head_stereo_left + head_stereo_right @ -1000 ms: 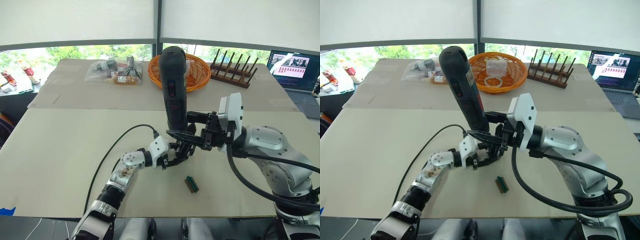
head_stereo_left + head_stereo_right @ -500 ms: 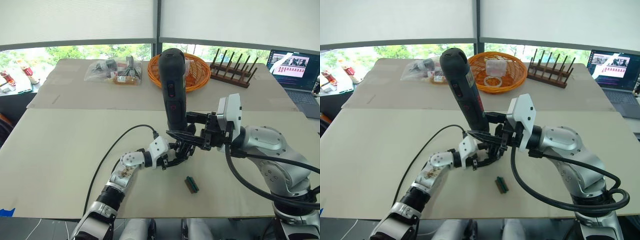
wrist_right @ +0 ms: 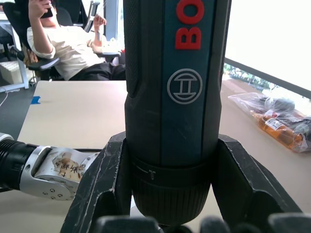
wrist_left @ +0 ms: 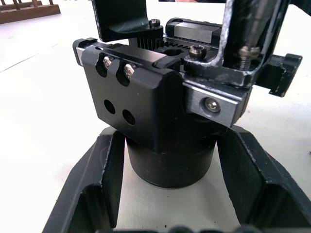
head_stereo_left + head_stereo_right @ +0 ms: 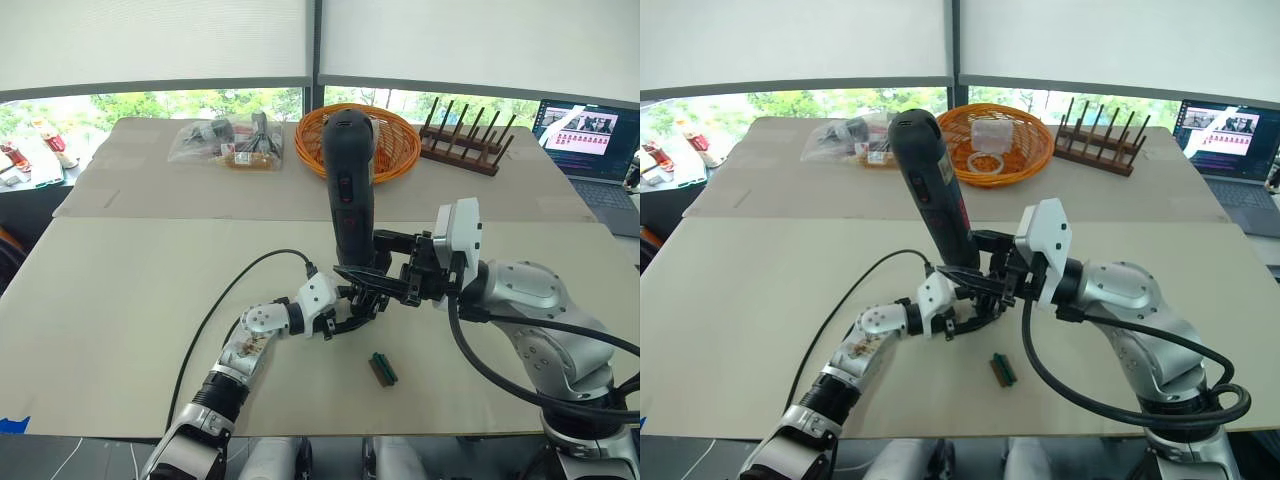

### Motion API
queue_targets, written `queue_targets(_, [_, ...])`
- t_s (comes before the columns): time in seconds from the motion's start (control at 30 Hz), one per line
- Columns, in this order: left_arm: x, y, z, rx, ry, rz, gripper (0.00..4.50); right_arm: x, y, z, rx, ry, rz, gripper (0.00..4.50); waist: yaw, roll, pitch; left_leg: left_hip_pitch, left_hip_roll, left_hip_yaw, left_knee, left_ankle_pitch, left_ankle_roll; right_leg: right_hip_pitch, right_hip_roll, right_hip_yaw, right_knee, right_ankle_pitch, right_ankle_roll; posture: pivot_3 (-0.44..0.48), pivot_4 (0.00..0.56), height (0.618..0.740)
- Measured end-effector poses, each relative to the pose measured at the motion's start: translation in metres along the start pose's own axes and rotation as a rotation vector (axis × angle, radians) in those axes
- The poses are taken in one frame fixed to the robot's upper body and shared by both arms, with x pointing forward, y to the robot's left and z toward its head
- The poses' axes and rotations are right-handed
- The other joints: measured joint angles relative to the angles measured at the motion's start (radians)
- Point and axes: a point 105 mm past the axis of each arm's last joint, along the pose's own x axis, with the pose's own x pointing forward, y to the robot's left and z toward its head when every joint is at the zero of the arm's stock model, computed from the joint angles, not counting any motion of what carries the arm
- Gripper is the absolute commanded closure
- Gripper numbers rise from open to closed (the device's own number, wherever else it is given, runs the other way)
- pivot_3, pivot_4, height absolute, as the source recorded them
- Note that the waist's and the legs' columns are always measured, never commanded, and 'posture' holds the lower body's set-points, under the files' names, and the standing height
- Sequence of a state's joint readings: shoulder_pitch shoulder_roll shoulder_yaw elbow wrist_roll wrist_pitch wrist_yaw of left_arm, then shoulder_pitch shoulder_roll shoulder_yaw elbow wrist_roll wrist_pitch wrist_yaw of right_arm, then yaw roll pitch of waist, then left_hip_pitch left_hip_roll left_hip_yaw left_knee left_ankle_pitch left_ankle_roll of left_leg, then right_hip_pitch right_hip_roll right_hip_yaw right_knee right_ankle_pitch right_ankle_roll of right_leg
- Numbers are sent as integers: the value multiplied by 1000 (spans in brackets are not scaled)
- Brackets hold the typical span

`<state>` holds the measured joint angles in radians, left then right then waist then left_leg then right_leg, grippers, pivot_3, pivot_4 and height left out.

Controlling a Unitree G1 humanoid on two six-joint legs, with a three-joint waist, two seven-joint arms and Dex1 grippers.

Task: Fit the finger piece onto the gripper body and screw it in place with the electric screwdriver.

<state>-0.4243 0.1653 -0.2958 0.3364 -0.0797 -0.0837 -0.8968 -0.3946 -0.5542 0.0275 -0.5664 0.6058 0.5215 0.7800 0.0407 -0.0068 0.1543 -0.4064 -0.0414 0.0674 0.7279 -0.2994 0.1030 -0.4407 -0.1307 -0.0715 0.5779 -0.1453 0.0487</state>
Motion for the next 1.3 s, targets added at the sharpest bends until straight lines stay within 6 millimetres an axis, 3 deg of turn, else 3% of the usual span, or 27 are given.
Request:
queue_targets(0.43, [0,2,-2,-4,8,5,2193,-15,-6,-14,61,-31,-98,2609,-1,2,-3,5,0,0,0,-4,0,4,0,0,0,0,0,0,150,740])
queue_targets(0.7, [1,2,-3,-10,10,4,2193,-7,-13,-21,122,-41,-97,2609,0,4,-5,7,1,0,0,-5,2,5,1,0,0,0,0,0,150,740])
queue_targets(0.97, [1,3,-7,-18,26,12,2193,-8,-3,-26,63,25,-12,2609,2,2,-16,17,1,0,-2,-8,4,17,-1,0,-1,-3,2,0,150,740])
queue_targets(1.3, [0,3,-11,-22,40,8,2193,-9,-5,-31,82,22,-52,2609,3,-1,-28,23,0,0,-12,-7,0,18,-6,1,-2,-8,2,0,150,740])
